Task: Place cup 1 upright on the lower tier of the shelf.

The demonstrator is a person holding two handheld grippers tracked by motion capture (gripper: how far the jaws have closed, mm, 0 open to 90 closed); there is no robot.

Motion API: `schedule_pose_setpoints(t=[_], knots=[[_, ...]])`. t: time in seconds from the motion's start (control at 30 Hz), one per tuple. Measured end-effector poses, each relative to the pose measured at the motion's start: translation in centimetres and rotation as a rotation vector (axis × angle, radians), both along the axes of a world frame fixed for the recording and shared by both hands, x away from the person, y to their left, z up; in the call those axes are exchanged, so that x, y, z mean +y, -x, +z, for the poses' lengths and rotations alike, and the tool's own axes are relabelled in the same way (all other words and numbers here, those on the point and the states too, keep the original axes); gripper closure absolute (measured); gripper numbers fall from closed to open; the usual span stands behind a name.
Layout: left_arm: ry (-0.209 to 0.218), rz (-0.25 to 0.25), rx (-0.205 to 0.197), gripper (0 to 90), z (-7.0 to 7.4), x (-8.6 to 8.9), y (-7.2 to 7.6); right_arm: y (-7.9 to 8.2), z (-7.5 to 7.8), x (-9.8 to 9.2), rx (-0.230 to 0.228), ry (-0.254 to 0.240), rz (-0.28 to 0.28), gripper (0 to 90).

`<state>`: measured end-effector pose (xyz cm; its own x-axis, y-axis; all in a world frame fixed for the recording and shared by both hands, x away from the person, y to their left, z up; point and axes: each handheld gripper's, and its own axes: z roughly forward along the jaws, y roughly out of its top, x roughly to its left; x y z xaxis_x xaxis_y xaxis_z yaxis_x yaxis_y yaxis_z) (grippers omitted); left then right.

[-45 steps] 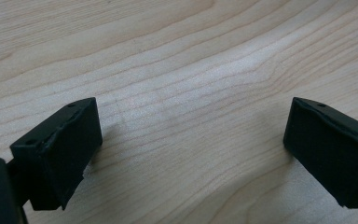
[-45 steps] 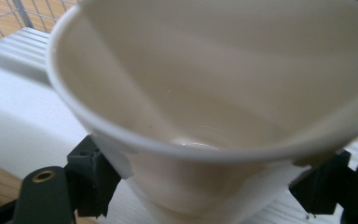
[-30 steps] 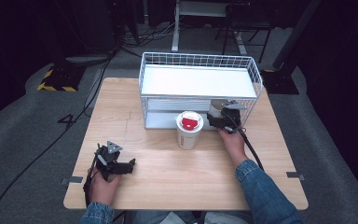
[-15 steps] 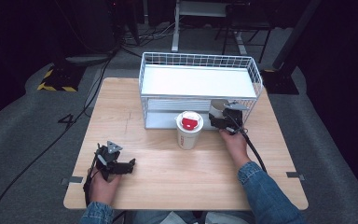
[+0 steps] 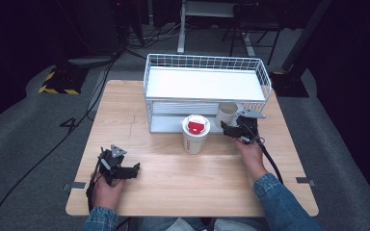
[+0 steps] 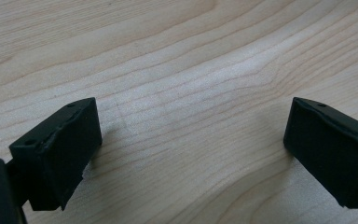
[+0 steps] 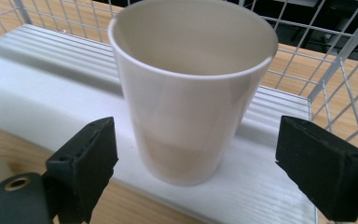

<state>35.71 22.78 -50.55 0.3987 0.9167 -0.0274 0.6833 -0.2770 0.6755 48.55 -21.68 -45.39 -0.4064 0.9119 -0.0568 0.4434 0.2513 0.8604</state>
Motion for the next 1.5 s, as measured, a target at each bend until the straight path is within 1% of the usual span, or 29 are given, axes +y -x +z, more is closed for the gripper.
schedule_pose_setpoints(t=[0.07,0.1,0.13,0.17,0.23,0.3,0.33,0.37,0.43,0.47,0.53,0.6,0.63,0.67,0.7,0.73,0.77,0.8,0.83,0.87,0.93,0.97,1.0,1.03,1.07,1.3,1.33,1.37,1.5], knots=[[0.0,0.0,0.0,4.5,0.0,0.0,0.0,0.7,0.5,0.0,0.006,0.003,0.015,13.1],[0.0,0.0,0.0,4.5,0.0,0.0,0.0,0.7,0.5,0.0,0.006,0.003,0.015,13.1],[0.003,0.0,0.002,4.5,0.0,0.0,0.0,1.3,0.8,-0.3,-0.006,-0.01,0.05,13.1],[0.003,0.0,0.002,4.5,0.0,0.0,0.0,1.3,0.8,-0.3,-0.006,-0.01,0.05,13.1],[0.0,0.0,0.0,4.5,0.0,0.0,0.0,1.9,1.1,-0.6,-0.009,-0.036,0.089,13.1],[0.0,0.0,0.0,4.5,0.0,0.0,0.0,2.5,1.4,-0.8,-0.005,-0.03,0.115,13.1],[0.0,0.0,-0.001,4.6,0.0,0.0,0.0,3.0,1.6,-1.0,0.004,-0.006,0.141,13.1],[-0.001,0.0,-0.001,4.6,0.0,0.0,0.0,3.2,1.7,-1.0,0.007,0.009,0.146,13.1],[-0.002,0.0,0.0,4.6,0.0,0.0,0.0,3.5,1.9,-1.0,0.009,0.015,0.149,13.1],[-0.001,0.001,0.0,4.6,0.0,0.0,0.0,4.0,2.2,-1.1,0.01,0.017,0.168,13.1],[0.001,0.005,0.0,4.6,0.0,0.0,0.1,4.3,2.3,-1.2,0.011,0.015,0.179,13.1],[0.002,0.003,0.0,4.7,0.0,0.0,0.1,5.2,2.8,-1.4,0.006,0.003,0.203,13.1],[0.001,0.002,0.0,4.7,0.0,0.0,0.1,5.2,2.8,-1.4,0.006,0.003,0.203,13.1],[0.002,0.003,0.0,4.7,0.0,0.0,0.1,5.8,2.9,-1.5,0.006,-0.001,0.223,13.1],[0.002,0.003,0.0,4.7,0.0,0.0,0.1,5.8,2.9,-1.5,0.006,-0.001,0.223,13.1],[0.002,0.003,0.0,4.7,0.0,0.0,0.1,6.3,3.0,-1.6,0.007,-0.002,0.239,13.1],[0.002,0.003,0.0,4.7,0.0,0.0,0.1,6.3,3.0,-1.6,0.007,-0.002,0.239,13.1],[0.002,0.003,0.0,4.7,0.0,0.0,0.1,6.9,3.1,-1.7,0.013,-0.005,0.255,13.0],[0.002,0.003,0.0,4.7,0.0,0.0,0.1,6.9,3.1,-1.7,0.013,-0.005,0.255,13.0],[0.002,0.003,0.0,4.7,0.0,0.0,0.1,7.3,3.2,-1.6,0.015,-0.005,0.272,13.0],[0.002,0.003,0.0,4.7,0.0,0.0,0.1,7.7,3.3,-1.6,0.018,-0.01,0.29,13.0],[0.002,0.003,0.0,4.7,0.0,0.0,0.1,7.7,3.3,-1.6,0.018,-0.01,0.29,13.0],[0.001,0.003,0.0,4.7,0.0,0.0,0.1,8.1,3.4,-1.5,0.02,-0.014,0.312,13.0],[0.001,0.003,0.0,4.7,0.0,0.0,0.1,8.1,3.4,-1.5,0.02,-0.014,0.312,13.0],[0.002,0.003,0.0,4.7,0.0,0.0,0.1,8.4,3.4,-1.5,0.022,-0.02,0.334,13.0],[0.002,0.003,0.0,4.7,0.0,0.0,0.1,9.1,3.5,-1.6,0.028,-0.037,0.355,13.0],[0.002,0.003,0.0,4.7,0.0,0.0,0.1,9.2,3.5,-1.6,0.029,-0.04,0.361,13.0],[0.002,0.003,0.0,4.7,0.0,0.0,0.1,9.4,3.4,-1.6,0.035,-0.045,0.382,13.0],[0.002,0.003,0.0,4.7,0.0,0.0,0.1,9.7,3.3,-1.6,0.038,-0.05,0.402,13.0]])
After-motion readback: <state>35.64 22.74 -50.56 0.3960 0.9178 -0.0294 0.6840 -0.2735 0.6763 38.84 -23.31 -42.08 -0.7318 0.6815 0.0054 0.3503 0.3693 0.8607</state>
